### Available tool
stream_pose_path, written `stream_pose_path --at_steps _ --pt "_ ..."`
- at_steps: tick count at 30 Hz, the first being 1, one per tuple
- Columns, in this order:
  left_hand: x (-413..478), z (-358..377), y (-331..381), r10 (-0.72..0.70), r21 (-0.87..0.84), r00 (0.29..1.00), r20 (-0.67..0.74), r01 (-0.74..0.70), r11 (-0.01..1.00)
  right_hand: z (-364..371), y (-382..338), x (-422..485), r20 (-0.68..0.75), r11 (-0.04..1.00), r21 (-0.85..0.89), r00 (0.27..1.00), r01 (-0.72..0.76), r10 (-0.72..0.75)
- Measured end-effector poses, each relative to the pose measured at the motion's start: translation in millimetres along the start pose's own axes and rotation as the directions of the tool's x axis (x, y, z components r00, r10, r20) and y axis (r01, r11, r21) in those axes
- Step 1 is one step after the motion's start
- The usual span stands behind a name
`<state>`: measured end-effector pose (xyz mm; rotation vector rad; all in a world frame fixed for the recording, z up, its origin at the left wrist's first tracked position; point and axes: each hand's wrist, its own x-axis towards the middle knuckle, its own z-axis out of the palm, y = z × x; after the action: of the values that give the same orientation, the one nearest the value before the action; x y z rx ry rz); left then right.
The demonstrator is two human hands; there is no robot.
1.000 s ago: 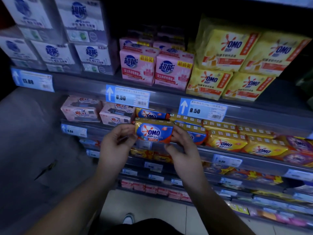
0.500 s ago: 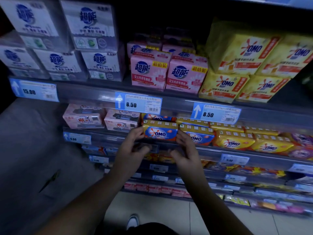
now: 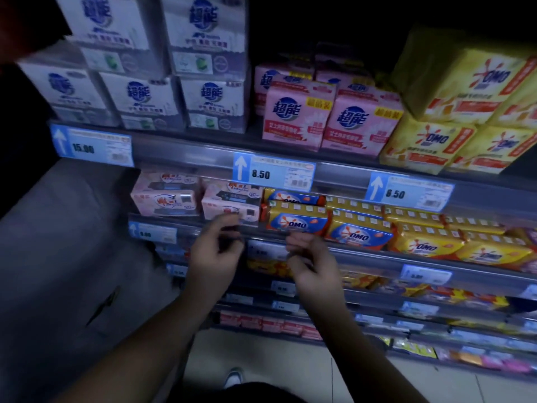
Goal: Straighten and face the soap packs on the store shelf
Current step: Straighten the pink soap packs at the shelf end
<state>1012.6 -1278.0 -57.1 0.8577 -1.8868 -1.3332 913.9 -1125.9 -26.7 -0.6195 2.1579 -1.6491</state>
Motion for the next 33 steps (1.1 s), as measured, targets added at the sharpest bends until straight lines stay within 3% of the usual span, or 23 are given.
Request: stream_pose_path --at_steps 3,11,15,18,22,26,33 --pt "11 -21 -2 -0.044 0.041 0.992 -0.117 0.049 0.998 36 -8 8 0.16 0.997 -0.067 0.987 0.026 -0.015" --pt "36 -35 -4 -0.058 0.106 0.994 0.094 0.048 0.993 70 -23 28 0.21 0.992 -0.123 0.978 0.014 0.012" --pt "29 -38 -1 -0.082 -0.085 0.996 0.042 0.086 0.993 67 -29 24 0.184 0.998 -0.042 0.982 0.044 -0.035" --pt "10 -42 5 -0.054 -0.322 0.998 -0.028 0.043 0.946 64 -32 10 0.109 0.993 0.061 0.988 0.106 -0.112" --pt "-14 -47 9 -0.095 -0.503 0.991 -0.089 0.037 0.864 56 -36 1 0.048 0.977 0.126 0.983 0.171 -0.178" --pt "-20 -57 15 -0.124 -0.515 0.99 -0.067 0.072 0.854 46 -41 -6 0.048 0.981 0.173 0.994 0.09 -0.1" --pt "-16 -75 20 0.019 -0.569 0.993 0.119 0.052 0.821 35 -29 -15 0.163 0.948 0.31 0.979 0.066 -0.121"
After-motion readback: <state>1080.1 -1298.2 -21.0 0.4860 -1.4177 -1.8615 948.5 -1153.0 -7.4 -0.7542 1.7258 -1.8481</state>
